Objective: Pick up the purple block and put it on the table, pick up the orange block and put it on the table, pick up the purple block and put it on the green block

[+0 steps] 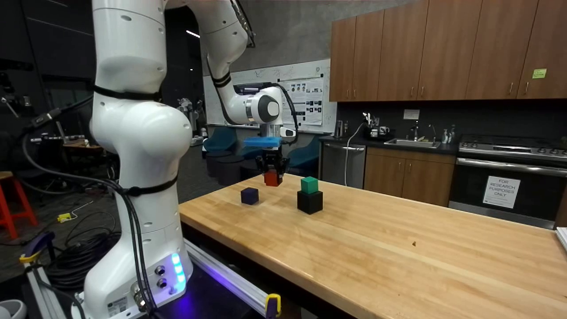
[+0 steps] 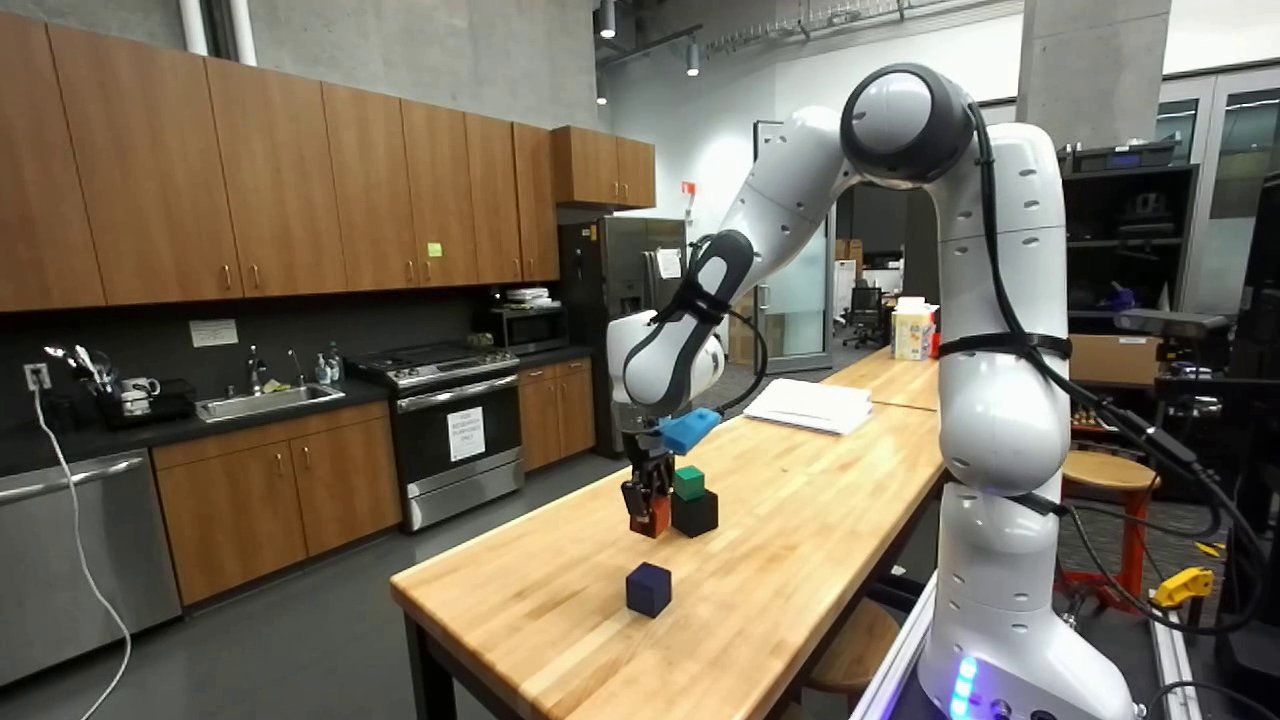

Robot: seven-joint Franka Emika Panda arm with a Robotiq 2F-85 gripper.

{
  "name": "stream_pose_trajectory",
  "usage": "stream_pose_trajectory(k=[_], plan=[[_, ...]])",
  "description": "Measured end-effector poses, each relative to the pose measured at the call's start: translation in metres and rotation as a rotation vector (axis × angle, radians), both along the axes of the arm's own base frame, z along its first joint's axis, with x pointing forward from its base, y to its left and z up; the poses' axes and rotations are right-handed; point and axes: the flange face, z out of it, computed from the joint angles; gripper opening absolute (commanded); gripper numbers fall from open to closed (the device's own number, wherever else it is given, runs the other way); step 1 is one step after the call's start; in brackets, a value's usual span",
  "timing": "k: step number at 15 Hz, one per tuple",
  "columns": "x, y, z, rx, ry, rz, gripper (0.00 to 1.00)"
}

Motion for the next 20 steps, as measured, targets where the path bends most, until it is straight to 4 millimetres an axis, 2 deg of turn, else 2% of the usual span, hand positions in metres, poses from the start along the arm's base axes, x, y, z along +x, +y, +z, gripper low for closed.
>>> stream_pose_trajectory(k=[6,13,14,15,16,19,20], plan=[[-0.004,0.001,-0.034,-0.017,0.051,0.033,0.3],[0.0,-0.001,-0.056,-0.045,0.079,0.075,0.3],[0.0,-0.001,-0.057,-0.045,0.079,0.077,0.64],[0.001,-0.001,-0.058,-0.045,0.079,0.078,0.77],[0.003,0.0,-0.058,-0.045,0.078,0.079,0.81],[0.006,0.002,-0.055,-0.044,0.07,0.082,0.82],[0.007,0.002,-0.054,-0.044,0.066,0.082,0.88]])
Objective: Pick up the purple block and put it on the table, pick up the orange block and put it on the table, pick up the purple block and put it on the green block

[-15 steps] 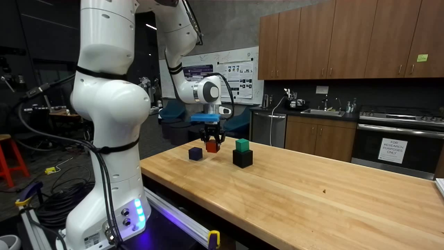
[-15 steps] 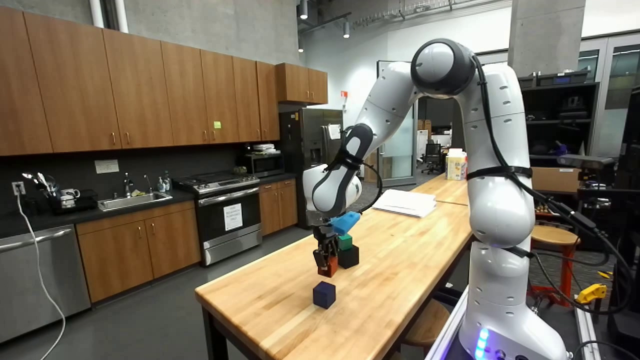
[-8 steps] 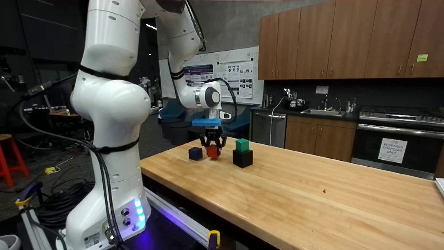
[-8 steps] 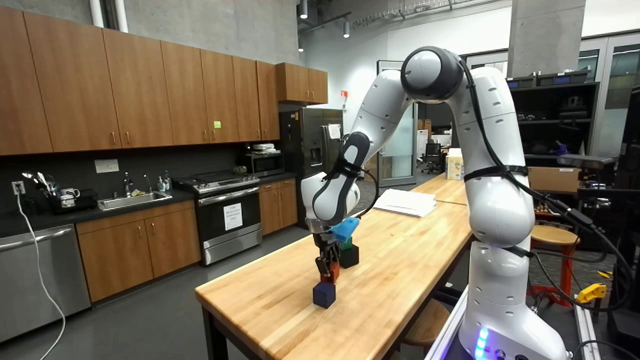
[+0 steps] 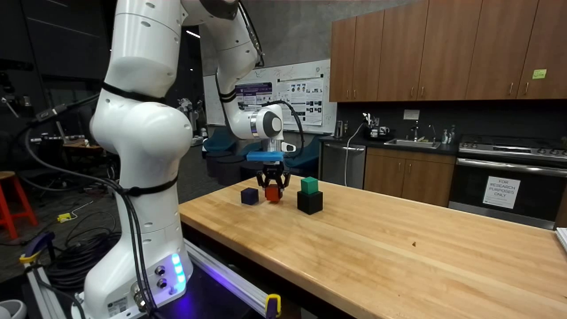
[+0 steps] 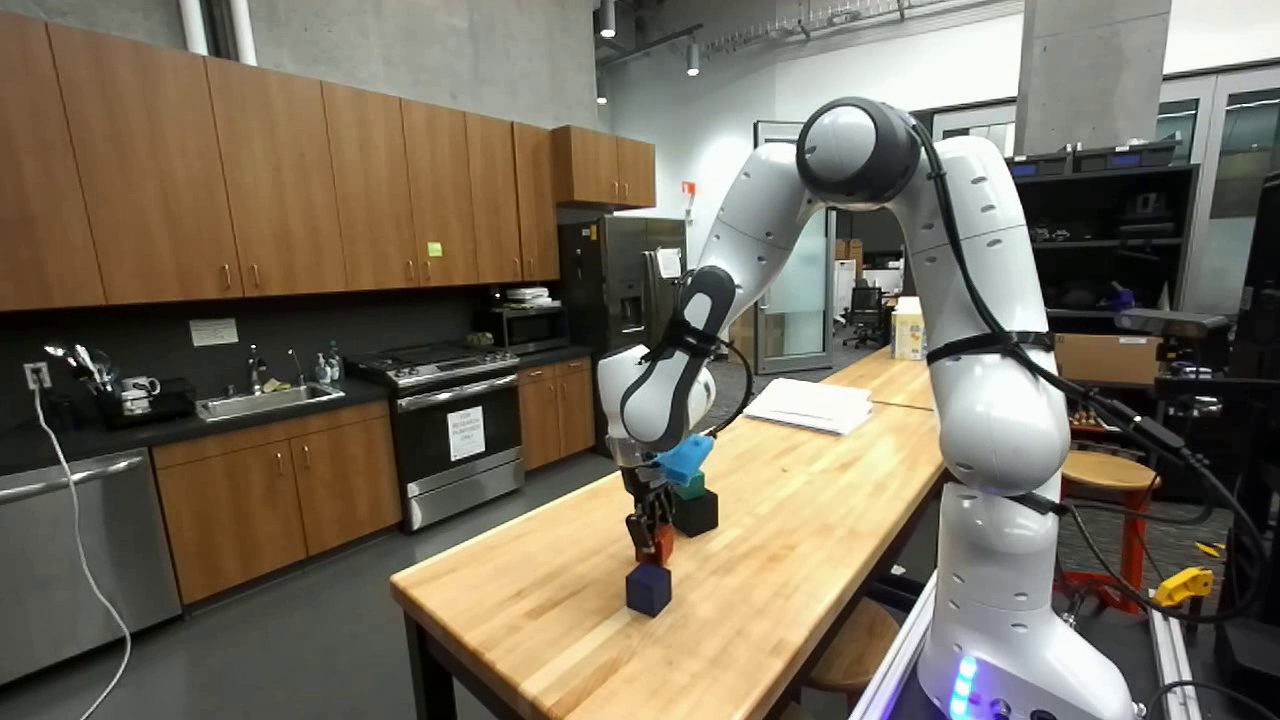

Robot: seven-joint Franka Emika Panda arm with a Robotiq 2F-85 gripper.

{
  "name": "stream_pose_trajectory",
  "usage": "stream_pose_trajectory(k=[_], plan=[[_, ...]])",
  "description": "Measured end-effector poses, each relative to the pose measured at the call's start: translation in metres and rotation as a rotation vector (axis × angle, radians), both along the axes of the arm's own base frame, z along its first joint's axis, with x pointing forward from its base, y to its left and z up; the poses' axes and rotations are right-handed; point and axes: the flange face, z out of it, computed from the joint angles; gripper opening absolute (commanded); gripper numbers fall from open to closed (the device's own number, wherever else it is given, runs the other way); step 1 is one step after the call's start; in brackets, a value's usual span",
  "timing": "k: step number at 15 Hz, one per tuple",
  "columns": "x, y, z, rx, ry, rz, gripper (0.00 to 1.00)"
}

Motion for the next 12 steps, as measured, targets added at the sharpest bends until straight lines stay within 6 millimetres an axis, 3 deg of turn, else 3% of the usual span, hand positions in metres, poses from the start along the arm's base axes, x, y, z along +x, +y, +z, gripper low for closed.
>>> stream_pose_trajectory(k=[2,8,12], plan=[[0.004,0.0,0.004,0.001,-0.011,0.0,1.0],[0.014,0.003,0.022,0.006,-0.054,0.0,1.0],[0.016,0.011,0.051,0.023,-0.098,-0.006,1.0]])
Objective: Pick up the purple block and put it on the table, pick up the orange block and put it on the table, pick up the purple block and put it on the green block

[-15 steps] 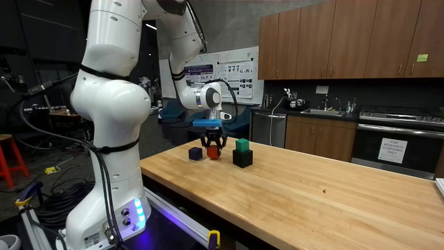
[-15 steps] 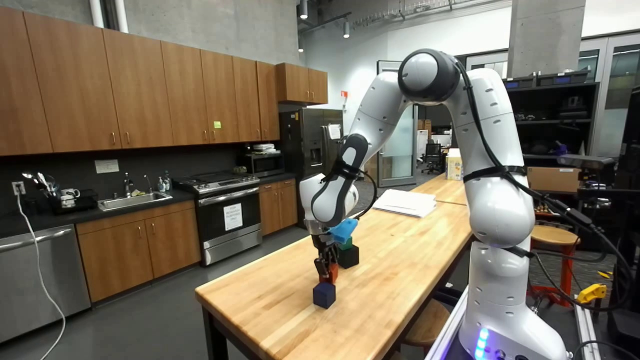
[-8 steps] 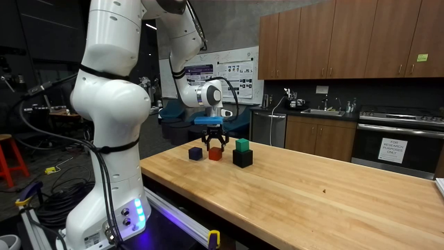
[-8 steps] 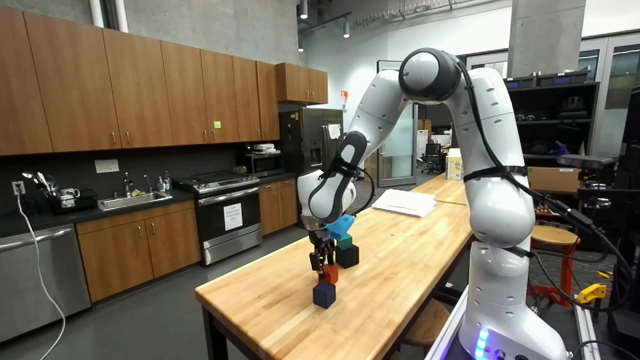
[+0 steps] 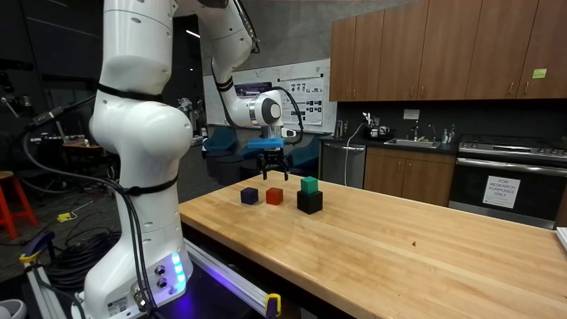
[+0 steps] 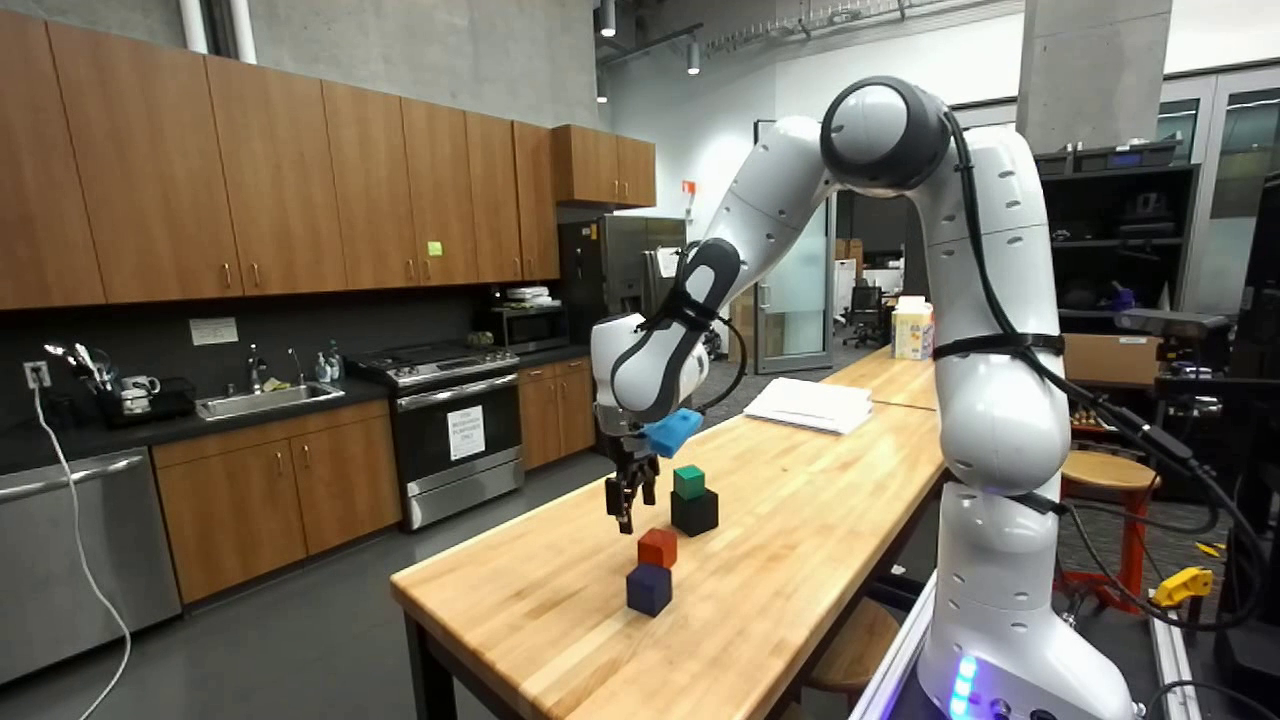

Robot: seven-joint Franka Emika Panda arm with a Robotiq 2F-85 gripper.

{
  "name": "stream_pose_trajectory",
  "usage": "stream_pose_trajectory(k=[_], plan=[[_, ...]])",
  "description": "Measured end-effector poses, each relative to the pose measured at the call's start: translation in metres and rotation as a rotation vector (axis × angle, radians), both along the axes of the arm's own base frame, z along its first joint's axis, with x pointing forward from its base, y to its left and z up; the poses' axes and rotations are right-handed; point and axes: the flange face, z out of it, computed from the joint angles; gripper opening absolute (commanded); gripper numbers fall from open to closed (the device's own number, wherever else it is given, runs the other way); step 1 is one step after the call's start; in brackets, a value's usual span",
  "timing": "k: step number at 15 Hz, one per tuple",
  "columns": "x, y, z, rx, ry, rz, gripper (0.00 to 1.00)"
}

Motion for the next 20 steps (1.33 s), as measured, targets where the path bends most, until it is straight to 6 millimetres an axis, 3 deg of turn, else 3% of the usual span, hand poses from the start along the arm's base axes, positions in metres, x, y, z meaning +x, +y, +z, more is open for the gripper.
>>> stream_pose_trajectory(k=[5,10,14,20], plan=[[-0.019,0.012,0.038,0.016,0.005,-0.022,1.0],[-0.049,0.018,0.057,0.026,0.031,-0.051,1.0],[-0.07,0.019,0.06,0.024,0.054,-0.105,1.0],[-0.1,0.029,0.044,0.032,0.086,-0.136,1.0]])
